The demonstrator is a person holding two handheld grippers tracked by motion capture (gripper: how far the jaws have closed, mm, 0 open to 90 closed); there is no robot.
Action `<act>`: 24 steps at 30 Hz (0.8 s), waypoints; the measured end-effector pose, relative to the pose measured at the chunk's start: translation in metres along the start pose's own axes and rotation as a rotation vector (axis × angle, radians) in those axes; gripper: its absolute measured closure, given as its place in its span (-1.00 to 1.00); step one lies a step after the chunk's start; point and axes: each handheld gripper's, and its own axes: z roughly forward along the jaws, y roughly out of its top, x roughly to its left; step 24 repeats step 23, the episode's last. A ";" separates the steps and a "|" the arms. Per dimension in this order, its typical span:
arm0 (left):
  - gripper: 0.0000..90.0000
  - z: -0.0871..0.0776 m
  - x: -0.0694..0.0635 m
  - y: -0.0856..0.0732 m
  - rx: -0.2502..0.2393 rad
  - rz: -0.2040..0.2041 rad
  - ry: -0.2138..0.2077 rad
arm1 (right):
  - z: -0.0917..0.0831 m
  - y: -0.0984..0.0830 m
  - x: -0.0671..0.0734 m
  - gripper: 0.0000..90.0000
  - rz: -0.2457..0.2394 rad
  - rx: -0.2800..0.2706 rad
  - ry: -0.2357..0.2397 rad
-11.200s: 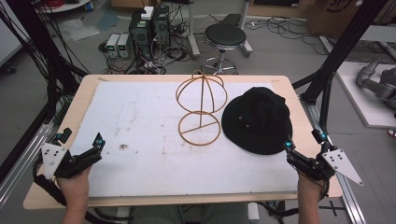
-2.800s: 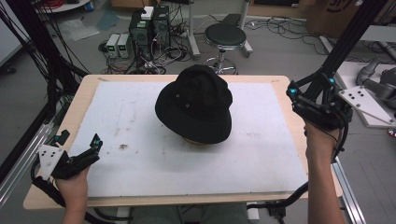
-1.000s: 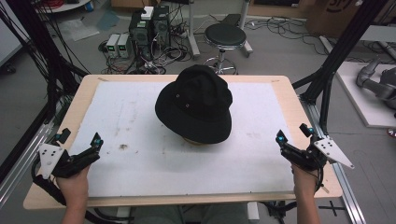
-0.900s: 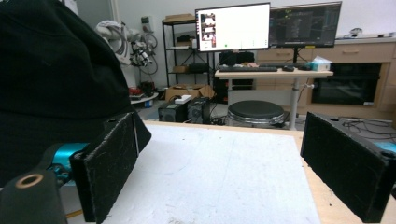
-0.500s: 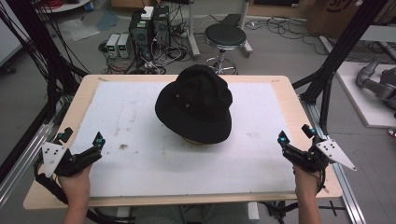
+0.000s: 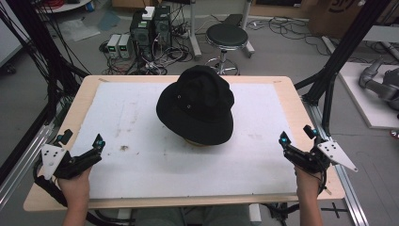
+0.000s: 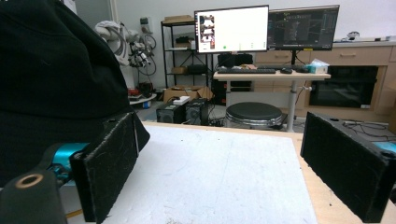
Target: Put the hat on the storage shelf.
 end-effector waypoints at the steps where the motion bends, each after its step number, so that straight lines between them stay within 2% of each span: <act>1: -0.88 0.000 0.000 0.000 -0.001 -0.001 0.000 | 0.000 0.000 0.000 -0.76 0.000 0.000 0.000; 24: -0.88 0.000 0.000 0.000 0.004 0.000 0.000 | 0.001 -0.001 -0.001 -0.76 -0.010 0.007 -0.008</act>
